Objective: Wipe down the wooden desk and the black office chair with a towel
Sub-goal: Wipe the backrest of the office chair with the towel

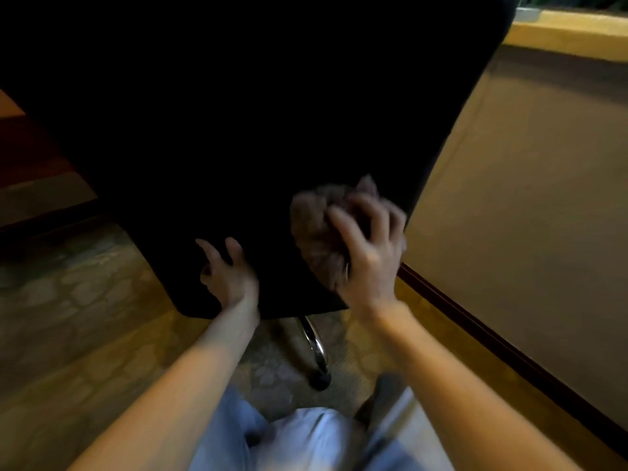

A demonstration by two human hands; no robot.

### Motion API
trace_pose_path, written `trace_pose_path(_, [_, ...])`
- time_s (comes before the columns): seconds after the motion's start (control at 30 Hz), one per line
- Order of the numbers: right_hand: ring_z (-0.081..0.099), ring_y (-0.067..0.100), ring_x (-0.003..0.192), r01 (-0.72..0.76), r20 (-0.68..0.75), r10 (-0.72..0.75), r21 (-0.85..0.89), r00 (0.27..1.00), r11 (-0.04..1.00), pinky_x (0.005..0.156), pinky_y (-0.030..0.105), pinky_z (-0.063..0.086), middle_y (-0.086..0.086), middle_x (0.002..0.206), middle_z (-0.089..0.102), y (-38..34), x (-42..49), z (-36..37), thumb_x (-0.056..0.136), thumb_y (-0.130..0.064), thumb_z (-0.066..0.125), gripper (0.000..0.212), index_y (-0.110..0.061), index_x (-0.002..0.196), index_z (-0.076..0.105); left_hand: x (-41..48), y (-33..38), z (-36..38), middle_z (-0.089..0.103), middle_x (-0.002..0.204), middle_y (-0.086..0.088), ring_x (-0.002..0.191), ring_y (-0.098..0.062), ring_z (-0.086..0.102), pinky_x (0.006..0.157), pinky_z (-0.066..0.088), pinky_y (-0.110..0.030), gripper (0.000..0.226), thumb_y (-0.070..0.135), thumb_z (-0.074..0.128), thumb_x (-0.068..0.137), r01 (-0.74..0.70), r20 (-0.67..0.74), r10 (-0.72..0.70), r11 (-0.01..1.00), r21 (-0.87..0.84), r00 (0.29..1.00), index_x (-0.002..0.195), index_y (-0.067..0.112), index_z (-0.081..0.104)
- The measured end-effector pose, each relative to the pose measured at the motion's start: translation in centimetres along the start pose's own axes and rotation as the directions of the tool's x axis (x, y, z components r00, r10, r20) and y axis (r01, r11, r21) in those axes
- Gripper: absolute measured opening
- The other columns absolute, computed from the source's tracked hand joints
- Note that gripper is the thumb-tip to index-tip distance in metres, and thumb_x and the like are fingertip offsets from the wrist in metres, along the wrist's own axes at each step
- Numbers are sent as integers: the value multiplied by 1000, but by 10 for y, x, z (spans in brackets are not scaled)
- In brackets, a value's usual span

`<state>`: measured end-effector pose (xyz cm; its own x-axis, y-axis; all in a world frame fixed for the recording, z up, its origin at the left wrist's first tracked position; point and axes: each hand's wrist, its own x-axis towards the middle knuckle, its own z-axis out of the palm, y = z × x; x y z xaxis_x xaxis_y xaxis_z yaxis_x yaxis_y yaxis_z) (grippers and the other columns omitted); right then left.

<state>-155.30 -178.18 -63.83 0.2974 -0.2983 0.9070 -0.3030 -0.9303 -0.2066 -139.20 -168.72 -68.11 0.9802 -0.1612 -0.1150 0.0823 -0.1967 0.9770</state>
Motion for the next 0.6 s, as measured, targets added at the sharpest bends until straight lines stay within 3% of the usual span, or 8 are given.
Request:
trace_pose_path(0.1, [43,37,124,106,-161,-121,-100,980,989,101,46,42,15,138,53,0,69,-12,88,-23,74,35,-15,122,74,2,4,-5,25,165,-20,145,-41,32,111,30,-37,57,39,36,110,-89,52,87,996,24,995,163,28,19])
trace_pose_path(0.2, [45,39,126,105,-269,-128,-99,955,990,99,53,42,12,139,52,5,112,-5,91,-16,73,30,-14,121,74,13,7,-10,31,164,-9,145,-32,39,110,38,-39,57,45,37,109,-149,123,166,979,-136,978,162,35,19])
trace_pose_path(0.27, [45,42,129,135,-264,-148,-67,953,989,101,55,42,13,142,48,12,111,7,95,-22,69,33,-19,128,65,16,7,-12,29,166,2,145,-24,39,107,38,-38,56,50,35,109,-117,213,164,969,-217,963,161,44,14])
trace_pose_path(0.33, [39,39,132,170,-243,-179,-55,953,984,100,57,42,9,144,41,20,97,21,96,-30,67,39,-23,132,54,13,5,-11,21,169,7,151,-21,29,115,29,-35,59,53,34,108,-118,216,162,971,-206,963,160,47,8])
trace_pose_path(0.43, [37,37,130,132,-212,-140,-52,967,990,97,57,43,8,143,39,30,70,38,90,-27,72,46,-25,131,51,3,2,-8,7,171,11,155,-16,15,112,18,-25,61,48,34,110,-133,205,177,969,-210,963,161,46,1])
trace_pose_path(0.6, [39,38,129,63,-140,-73,-76,987,995,96,57,45,10,141,43,50,8,69,85,-31,82,51,-23,128,56,3,-8,9,-5,172,8,158,-19,4,127,16,-45,68,58,35,105,-197,139,215,971,-133,967,158,51,-6])
